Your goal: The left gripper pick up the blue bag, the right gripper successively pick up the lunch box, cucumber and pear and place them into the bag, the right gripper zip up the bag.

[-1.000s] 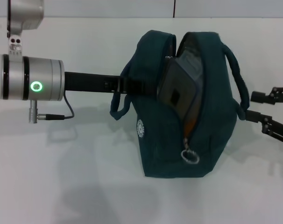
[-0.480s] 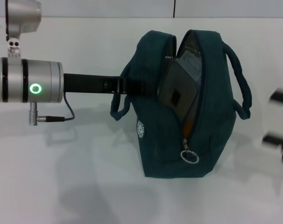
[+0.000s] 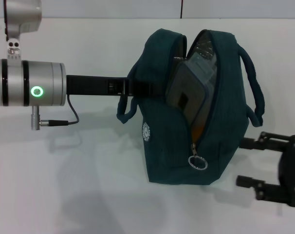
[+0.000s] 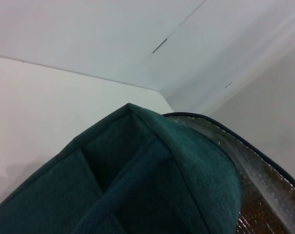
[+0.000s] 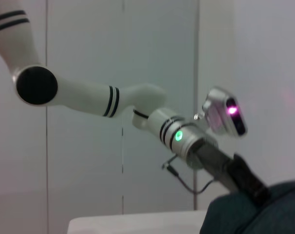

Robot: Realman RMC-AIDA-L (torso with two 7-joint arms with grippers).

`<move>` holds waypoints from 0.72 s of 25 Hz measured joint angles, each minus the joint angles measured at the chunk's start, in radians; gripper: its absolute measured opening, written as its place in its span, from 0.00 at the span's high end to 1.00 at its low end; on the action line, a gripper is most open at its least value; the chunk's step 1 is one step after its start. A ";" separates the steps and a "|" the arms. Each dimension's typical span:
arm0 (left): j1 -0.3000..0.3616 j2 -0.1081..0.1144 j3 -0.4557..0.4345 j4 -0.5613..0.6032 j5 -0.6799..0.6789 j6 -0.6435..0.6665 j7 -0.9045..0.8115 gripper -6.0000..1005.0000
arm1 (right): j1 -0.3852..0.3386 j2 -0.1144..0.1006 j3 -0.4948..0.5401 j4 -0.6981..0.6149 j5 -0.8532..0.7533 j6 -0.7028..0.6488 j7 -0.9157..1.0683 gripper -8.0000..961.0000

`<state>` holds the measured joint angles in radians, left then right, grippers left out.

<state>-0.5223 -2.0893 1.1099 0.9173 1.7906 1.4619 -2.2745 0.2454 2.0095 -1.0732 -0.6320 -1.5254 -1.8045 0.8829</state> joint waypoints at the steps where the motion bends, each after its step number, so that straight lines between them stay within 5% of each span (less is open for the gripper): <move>1: 0.001 0.000 0.001 0.000 -0.002 0.000 0.000 0.96 | 0.008 0.000 -0.013 0.015 0.000 0.015 0.000 0.32; 8: -0.002 0.000 0.004 0.000 -0.004 0.000 0.002 0.96 | 0.046 0.004 -0.136 0.068 0.011 0.113 0.000 0.32; 18: -0.006 0.000 0.004 0.000 -0.020 0.000 0.003 0.96 | 0.084 0.008 -0.159 0.137 0.076 0.138 -0.014 0.33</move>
<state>-0.5280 -2.0893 1.1136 0.9170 1.7708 1.4619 -2.2719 0.3292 2.0177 -1.2318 -0.4948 -1.4493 -1.6664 0.8685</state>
